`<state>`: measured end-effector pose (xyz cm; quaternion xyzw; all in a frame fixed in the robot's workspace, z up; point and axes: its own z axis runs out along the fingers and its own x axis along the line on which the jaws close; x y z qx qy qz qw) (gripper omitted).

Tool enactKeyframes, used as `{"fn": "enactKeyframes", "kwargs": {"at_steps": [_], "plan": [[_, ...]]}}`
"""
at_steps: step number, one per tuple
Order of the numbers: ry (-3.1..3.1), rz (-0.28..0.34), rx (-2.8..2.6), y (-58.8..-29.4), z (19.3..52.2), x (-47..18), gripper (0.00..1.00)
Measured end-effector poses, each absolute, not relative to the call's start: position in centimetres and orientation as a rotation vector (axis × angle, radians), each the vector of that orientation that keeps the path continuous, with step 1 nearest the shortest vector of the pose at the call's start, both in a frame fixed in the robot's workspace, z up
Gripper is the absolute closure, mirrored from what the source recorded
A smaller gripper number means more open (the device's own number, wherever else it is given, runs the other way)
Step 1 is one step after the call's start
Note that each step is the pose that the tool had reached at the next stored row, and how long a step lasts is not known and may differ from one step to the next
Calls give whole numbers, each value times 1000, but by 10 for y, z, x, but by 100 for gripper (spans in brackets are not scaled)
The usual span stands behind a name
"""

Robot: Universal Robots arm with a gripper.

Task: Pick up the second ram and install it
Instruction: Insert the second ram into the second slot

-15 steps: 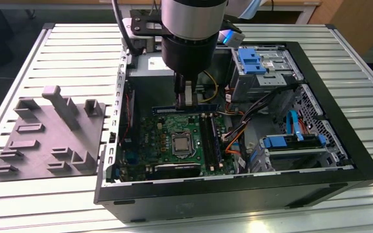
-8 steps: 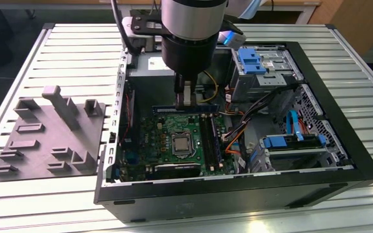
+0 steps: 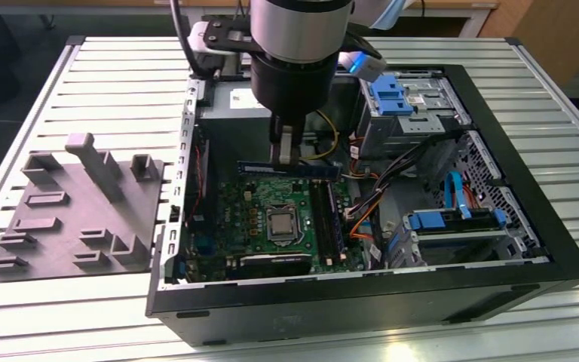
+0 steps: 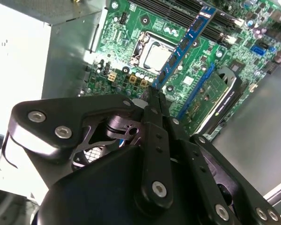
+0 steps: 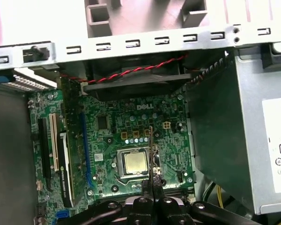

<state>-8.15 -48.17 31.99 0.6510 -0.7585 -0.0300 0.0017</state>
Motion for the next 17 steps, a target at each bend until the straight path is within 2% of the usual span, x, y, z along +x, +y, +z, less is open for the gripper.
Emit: {"fn": "enactKeyframes", "kwargs": {"at_steps": [17], "plan": [[-2569,-94,1810,-482,319,-82,88]]}}
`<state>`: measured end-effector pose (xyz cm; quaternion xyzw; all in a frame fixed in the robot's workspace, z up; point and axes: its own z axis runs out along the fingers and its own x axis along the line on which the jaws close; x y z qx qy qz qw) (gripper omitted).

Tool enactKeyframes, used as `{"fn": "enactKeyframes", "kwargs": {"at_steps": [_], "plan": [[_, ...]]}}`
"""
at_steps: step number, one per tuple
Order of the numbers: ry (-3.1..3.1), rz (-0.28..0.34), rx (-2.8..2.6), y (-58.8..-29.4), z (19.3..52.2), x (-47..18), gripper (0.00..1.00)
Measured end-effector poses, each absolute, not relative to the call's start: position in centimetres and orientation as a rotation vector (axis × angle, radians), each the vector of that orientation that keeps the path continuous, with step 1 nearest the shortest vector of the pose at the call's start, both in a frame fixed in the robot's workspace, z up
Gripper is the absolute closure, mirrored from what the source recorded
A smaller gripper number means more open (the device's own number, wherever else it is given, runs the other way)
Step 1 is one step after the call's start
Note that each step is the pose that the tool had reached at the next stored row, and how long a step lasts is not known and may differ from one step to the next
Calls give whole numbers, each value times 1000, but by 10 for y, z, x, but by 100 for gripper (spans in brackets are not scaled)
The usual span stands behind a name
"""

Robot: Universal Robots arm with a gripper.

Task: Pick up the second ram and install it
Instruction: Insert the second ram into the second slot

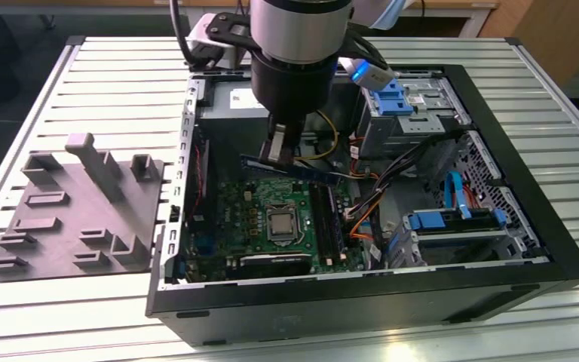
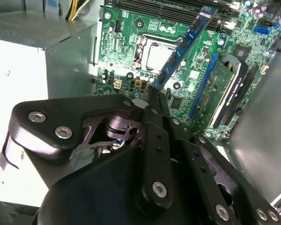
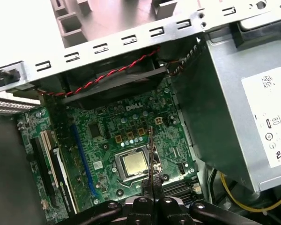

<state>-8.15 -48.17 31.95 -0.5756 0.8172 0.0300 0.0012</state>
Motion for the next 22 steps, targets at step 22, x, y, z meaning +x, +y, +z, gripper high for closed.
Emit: {"fn": "enactKeyframes", "kwargs": {"at_steps": [22], "plan": [[2727,93,-1540,-482,319,-81,88]]}}
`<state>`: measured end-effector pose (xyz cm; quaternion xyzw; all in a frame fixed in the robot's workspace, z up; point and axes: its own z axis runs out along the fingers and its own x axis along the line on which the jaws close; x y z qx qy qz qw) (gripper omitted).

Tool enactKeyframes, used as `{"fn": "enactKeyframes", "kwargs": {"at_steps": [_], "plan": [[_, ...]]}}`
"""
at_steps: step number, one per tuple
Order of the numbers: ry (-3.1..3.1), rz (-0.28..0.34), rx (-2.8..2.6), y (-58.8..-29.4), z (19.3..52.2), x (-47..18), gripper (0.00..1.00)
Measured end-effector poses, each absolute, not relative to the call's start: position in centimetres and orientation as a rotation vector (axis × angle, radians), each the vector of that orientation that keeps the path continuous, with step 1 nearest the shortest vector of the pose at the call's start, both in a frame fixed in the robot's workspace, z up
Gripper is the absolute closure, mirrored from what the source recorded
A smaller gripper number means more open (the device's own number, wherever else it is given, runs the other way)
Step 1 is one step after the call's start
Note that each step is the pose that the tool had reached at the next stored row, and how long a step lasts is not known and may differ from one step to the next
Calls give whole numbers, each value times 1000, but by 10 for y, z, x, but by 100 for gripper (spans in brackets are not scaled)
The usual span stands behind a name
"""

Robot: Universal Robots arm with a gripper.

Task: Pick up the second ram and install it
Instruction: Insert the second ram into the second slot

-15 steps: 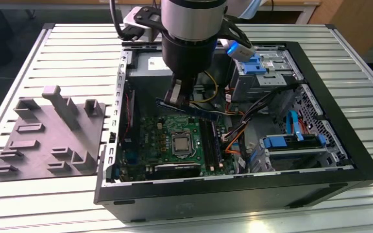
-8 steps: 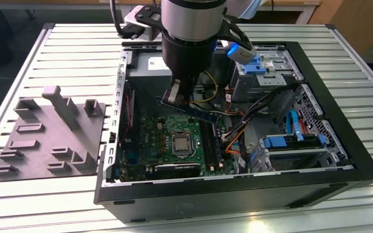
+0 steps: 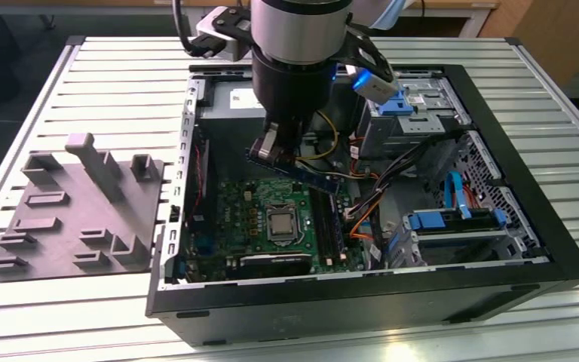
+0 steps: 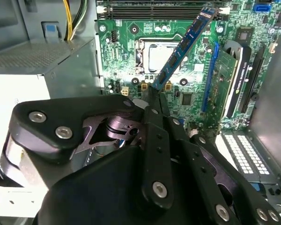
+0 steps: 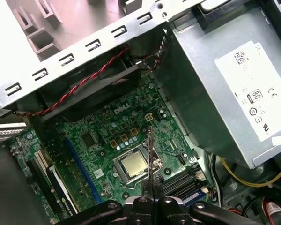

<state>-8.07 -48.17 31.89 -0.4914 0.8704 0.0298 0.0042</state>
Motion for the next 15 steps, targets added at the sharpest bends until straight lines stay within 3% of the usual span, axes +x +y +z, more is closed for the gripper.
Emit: {"fn": "enactKeyframes", "kwargs": {"at_steps": [15], "plan": [[2787,93,-1424,-482,319,-76,88]]}}
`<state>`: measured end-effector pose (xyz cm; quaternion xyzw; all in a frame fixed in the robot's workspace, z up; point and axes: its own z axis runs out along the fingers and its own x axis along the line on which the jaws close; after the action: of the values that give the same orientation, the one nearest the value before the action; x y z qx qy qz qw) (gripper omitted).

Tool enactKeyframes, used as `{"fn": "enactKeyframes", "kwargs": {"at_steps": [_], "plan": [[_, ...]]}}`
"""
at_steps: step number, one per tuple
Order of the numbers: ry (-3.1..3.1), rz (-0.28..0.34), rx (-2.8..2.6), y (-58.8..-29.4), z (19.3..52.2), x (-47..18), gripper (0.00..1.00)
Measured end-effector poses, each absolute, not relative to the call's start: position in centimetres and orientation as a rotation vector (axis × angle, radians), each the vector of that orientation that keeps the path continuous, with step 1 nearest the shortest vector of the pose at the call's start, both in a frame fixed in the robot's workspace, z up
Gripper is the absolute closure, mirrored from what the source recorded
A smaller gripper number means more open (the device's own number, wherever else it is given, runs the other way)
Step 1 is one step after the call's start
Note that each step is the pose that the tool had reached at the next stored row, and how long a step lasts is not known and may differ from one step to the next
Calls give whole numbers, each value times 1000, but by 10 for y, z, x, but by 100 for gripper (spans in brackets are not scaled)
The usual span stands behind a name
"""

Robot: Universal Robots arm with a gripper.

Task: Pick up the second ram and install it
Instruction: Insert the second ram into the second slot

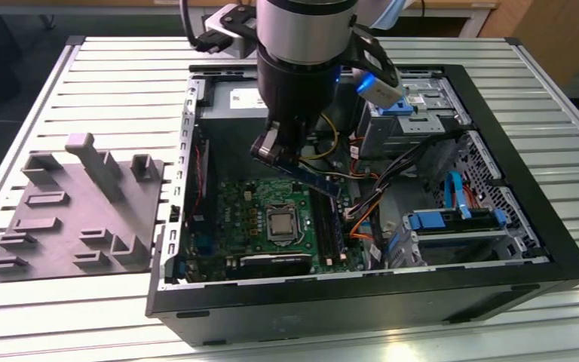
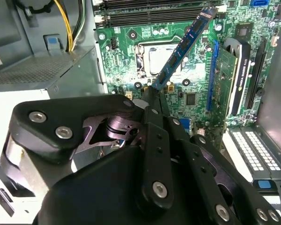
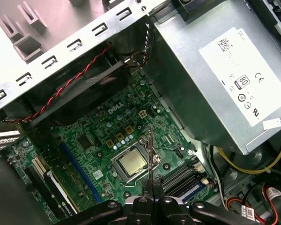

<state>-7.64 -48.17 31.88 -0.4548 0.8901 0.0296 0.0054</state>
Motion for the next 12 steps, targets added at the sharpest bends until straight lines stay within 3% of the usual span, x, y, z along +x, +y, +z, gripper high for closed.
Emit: {"fn": "enactKeyframes", "kwargs": {"at_steps": [12], "plan": [[2831,92,-1329,-482,319,-75,88]]}}
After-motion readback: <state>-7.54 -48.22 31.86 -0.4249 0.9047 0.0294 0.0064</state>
